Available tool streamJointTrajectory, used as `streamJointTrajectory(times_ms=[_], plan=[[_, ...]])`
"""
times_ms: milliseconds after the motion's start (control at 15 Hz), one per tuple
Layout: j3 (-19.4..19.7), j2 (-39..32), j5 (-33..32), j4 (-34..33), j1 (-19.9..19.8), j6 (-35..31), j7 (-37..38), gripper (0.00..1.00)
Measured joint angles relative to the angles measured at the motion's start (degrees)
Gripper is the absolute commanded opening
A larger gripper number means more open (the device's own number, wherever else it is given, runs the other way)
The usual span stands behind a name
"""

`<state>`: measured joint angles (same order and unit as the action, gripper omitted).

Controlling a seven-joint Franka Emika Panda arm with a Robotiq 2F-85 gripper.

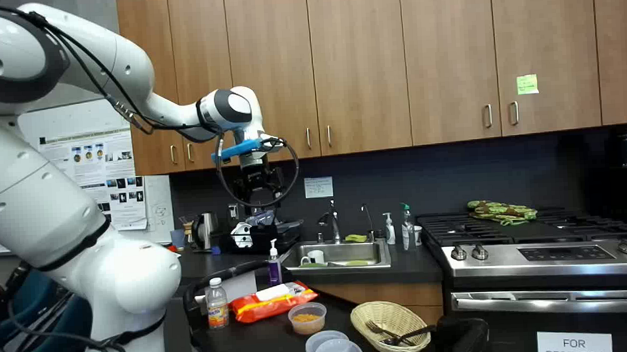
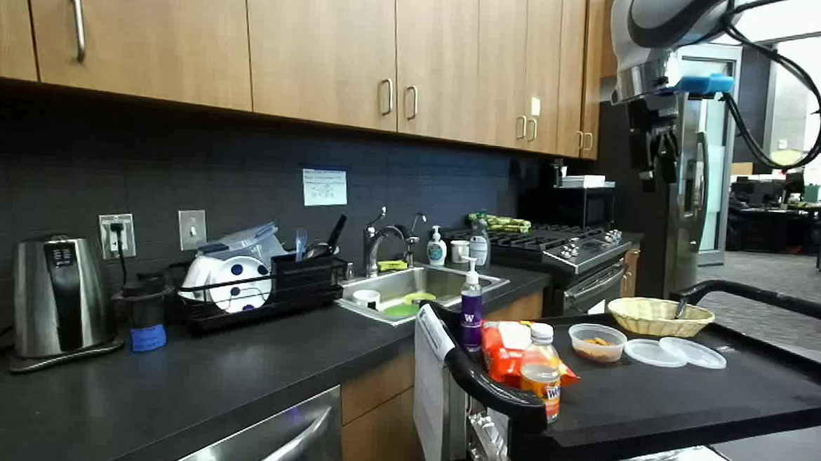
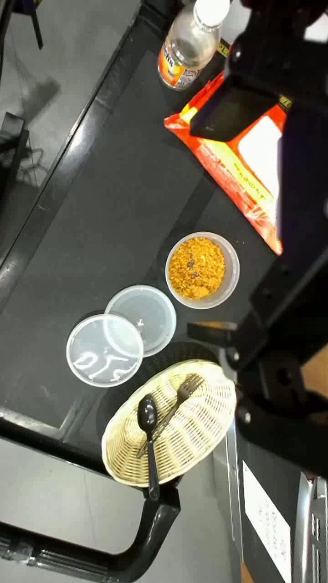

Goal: Remove the black spoon from the basket.

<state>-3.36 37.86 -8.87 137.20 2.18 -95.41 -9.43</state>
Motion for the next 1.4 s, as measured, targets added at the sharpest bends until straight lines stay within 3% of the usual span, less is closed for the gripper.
streamJointTrajectory(times_ms=[1000,1400], plan=[[0.08,-0.18,0.0,-0.02,0.21,-0.32,0.45,1.0],[0.1,-6.48,0.11,-1.86,-0.95,-6.51,11.2,1.0]])
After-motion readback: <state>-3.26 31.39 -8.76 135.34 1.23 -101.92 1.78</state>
